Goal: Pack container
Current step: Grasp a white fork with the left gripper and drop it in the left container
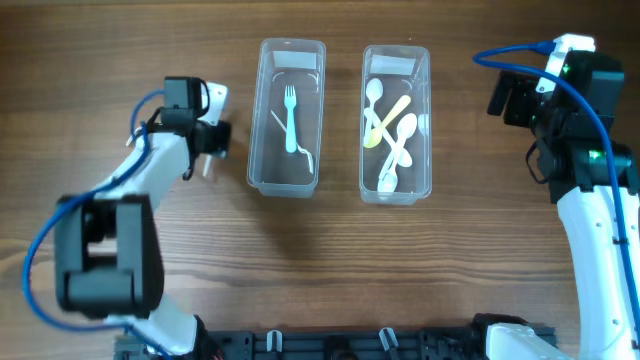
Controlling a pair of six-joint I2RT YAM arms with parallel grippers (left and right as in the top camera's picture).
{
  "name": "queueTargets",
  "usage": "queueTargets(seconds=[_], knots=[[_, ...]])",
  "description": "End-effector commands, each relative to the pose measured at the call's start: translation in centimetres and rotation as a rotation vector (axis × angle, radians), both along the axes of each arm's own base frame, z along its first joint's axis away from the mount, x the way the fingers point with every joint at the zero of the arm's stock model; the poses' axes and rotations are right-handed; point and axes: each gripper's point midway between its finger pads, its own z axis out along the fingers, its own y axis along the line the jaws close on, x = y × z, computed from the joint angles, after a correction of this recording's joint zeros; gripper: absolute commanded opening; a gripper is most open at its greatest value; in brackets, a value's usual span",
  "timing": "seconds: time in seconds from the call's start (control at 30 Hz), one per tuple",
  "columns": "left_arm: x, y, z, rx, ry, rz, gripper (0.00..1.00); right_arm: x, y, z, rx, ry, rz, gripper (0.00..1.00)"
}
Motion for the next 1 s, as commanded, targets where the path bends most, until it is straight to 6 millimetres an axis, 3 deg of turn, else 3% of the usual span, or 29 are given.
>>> queueTargets(seconds=[0.0,0.13,0.2,0.3,0.47,0.5,0.53,0.57,0.6,0.67,0.73,0.87,0.97], knots=[[0.6,0.4,8.9,-0.079,-0.218,0.185,0.04,0.2,-0.3,0.7,-0.018,-0.013,-0.008,1.00],[-1.4,-7.8,16.7,-0.392,-0.341,0.088,0.04,0.2,-0.3,0.7,-0.019,-0.013,-0.008,1.00],[-2.4,-10.5,17.9,-0.456,-0.341,0.070,0.04,0.2,-0.3,0.7,-0.019,-0.013,-0.008,1.00],[-2.8,-12.8,16.3,-0.477,-0.283,0.075,0.04,0.2,-0.3,0.7,-0.018,-0.013,-0.008,1.00],[-2.4,-14.1,10.6,-0.438,-0.146,0.092,0.04,0.2,-0.3,0.7,-0.019,-0.013,-0.008,1.00],[-2.4,-14.2,9.6,-0.430,-0.124,0.093,0.17,0.2,-0.3,0.7,-0.019,-0.013,-0.008,1.00],[-2.3,-14.3,8.8,-0.424,-0.105,0.095,0.47,0.2,-0.3,0.7,-0.019,-0.013,-0.008,1.00],[-2.3,-14.3,8.6,-0.417,-0.101,0.090,0.49,0.2,-0.3,0.7,-0.019,-0.013,-0.008,1.00],[-2.1,-14.3,8.8,-0.412,-0.113,0.077,0.62,0.2,-0.3,0.7,-0.019,-0.013,-0.008,1.00],[-2.0,-13.8,10.2,-0.377,-0.164,0.016,0.75,0.2,-0.3,0.7,-0.019,-0.013,-0.008,1.00],[-2.1,-12.2,12.1,-0.373,-0.204,0.034,1.00,0.2,-0.3,0.7,-0.019,-0.013,-0.008,1.00],[-3.5,-6.1,15.9,-0.370,-0.264,0.168,1.00,0.2,-0.3,0.7,-0.019,-0.013,-0.008,1.00],[-5.6,1.8,16.9,-0.298,-0.278,0.387,1.00,0.2,-0.3,0.7,-0.019,-0.013,-0.008,1.00]])
